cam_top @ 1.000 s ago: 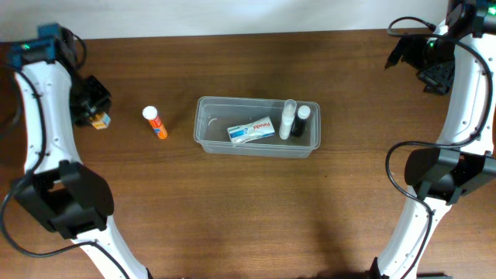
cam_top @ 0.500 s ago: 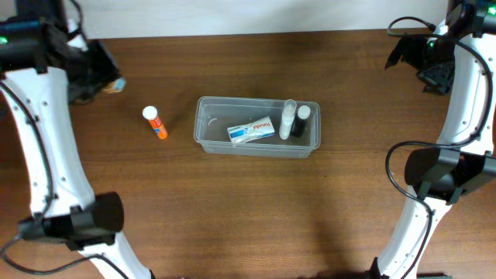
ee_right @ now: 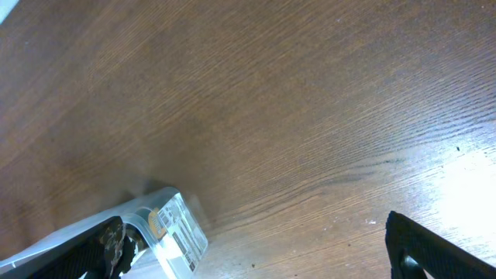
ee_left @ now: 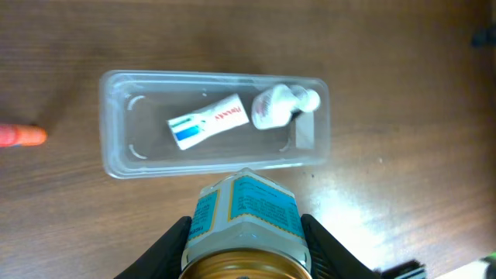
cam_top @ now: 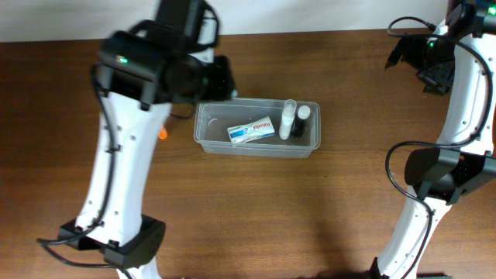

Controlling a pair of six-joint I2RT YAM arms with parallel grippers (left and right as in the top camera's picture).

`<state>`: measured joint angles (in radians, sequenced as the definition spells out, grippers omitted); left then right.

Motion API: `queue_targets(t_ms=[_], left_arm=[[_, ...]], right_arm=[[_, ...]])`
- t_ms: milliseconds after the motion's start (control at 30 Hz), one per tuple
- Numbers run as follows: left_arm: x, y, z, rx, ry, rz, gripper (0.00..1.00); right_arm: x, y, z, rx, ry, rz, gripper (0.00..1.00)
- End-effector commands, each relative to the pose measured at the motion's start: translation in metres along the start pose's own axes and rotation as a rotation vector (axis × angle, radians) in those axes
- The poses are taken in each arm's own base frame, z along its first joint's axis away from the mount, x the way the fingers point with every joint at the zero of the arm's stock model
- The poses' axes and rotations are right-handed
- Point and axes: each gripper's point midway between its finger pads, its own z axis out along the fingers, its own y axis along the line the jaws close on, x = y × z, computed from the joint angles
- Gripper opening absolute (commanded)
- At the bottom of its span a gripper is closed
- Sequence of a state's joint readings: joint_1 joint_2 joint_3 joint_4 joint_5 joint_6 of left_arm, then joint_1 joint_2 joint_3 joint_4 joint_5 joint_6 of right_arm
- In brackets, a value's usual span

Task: Pack container
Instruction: 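Carry the gold-lidded jar with the left gripper over the clear container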

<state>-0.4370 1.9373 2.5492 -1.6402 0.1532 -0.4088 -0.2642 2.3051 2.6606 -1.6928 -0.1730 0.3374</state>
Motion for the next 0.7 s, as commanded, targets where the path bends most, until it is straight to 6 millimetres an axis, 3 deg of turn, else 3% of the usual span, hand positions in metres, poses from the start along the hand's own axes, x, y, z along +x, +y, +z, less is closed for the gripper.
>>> queue_targets(t_ms=[0, 333, 667], left_arm=[[0.005, -0.017, 0.02, -0.042, 0.013, 0.035, 0.31], [0.024, -0.042, 0.111, -0.074, 0.167, 0.081, 0.31], [0.04, -0.031, 0.172, -0.138, 0.288, 0.053, 0.31]], right_arm=[[0.001, -0.003, -0.003, 0.013, -0.003, 0.002, 0.98], [0.001, -0.003, -0.003, 0.013, -0.003, 0.002, 0.98], [0.001, -0.003, -0.003, 0.013, -0.003, 0.002, 0.98]])
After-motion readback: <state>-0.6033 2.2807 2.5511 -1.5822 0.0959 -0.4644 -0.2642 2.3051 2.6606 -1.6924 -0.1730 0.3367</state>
